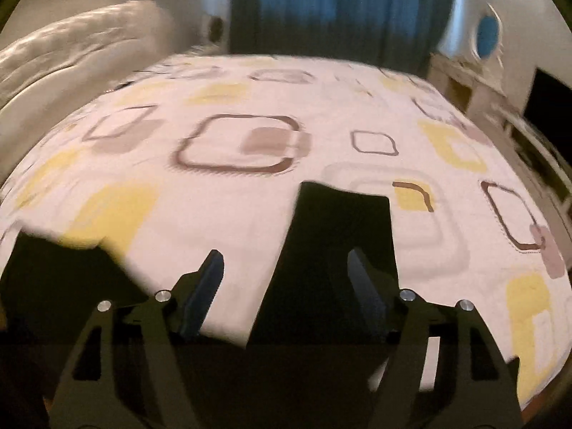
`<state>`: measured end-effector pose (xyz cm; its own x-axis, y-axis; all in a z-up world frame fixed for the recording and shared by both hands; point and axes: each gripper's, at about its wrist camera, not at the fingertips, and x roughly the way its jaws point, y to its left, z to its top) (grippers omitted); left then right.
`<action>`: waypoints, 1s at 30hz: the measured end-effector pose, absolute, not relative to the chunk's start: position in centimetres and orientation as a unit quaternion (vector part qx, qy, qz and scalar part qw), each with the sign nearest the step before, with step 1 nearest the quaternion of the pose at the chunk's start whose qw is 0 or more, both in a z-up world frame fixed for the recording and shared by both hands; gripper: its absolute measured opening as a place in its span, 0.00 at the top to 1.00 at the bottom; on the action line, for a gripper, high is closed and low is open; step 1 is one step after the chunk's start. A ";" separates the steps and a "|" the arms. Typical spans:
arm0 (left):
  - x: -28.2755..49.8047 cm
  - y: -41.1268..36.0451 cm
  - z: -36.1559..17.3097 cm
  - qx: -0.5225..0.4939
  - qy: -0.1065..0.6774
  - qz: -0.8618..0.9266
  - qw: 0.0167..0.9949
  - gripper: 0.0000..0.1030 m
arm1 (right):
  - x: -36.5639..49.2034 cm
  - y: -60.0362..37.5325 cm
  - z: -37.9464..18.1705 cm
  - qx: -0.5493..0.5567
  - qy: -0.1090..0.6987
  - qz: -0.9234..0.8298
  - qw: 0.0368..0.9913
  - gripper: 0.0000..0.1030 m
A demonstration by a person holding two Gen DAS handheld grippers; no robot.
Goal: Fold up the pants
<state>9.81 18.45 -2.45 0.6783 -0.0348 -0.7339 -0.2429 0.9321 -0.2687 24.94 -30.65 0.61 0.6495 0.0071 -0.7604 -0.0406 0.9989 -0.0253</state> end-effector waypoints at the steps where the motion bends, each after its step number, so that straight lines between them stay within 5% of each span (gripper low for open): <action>1: 10.4 18.3 -3.0 -0.175 0.406 0.065 0.895 0.17 | 27.0 -30.5 -0.2 -0.021 0.435 -0.003 0.900 0.25; 9: 11.4 17.5 -6.5 -0.183 0.429 0.051 0.883 0.17 | 37.9 -28.8 -7.3 -0.124 0.518 -0.112 0.839 0.23; 14: 11.7 16.8 -6.7 -0.159 0.435 0.050 0.885 0.15 | 38.8 -30.0 -9.5 -0.133 0.528 -0.136 0.827 0.38; 19: 11.5 17.1 -6.8 -0.172 0.430 0.051 0.885 0.15 | 37.9 -30.8 -8.9 -0.114 0.526 -0.114 0.835 0.88; 30: 11.0 16.9 -6.5 -0.183 0.424 0.054 0.886 0.15 | 25.4 -41.0 2.2 0.033 0.402 -0.102 0.909 0.93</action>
